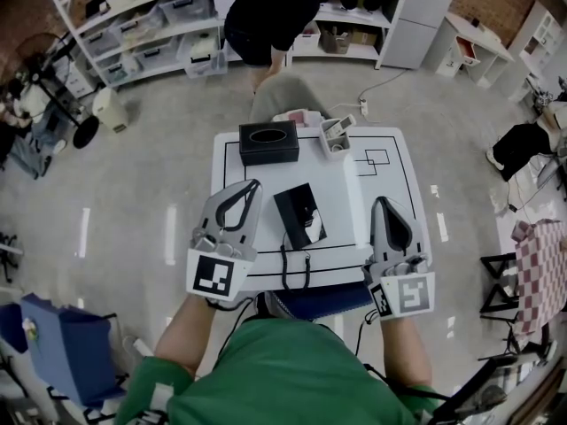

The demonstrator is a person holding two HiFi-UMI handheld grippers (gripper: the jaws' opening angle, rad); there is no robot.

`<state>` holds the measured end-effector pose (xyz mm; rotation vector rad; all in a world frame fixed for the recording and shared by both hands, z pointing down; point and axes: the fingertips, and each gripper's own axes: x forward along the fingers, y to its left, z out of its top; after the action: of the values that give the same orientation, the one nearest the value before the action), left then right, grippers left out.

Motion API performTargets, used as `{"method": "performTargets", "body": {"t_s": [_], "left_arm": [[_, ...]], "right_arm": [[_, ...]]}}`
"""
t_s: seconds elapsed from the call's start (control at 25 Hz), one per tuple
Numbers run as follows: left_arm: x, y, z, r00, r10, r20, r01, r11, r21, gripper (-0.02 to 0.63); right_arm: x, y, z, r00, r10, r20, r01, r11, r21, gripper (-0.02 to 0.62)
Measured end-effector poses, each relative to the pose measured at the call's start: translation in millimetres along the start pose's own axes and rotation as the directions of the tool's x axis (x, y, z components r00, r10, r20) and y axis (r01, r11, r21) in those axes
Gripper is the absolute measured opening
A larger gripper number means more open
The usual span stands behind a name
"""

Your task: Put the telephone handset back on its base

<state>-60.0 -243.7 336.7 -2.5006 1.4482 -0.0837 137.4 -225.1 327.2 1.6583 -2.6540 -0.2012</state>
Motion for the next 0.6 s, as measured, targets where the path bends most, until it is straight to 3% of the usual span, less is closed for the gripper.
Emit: {"method": "performTargets", "body": {"t_s": [0.6], "left_arm": [[-1.5, 3.7, -8.9, 1.000, -0.011, -0.015, 0.010, 1.000, -0.013, 0.020]], "right_arm": [[0.5, 5.7, 2.0, 1.000, -0.003, -0.003, 0.003, 1.000, 0.001, 0.020]]}}
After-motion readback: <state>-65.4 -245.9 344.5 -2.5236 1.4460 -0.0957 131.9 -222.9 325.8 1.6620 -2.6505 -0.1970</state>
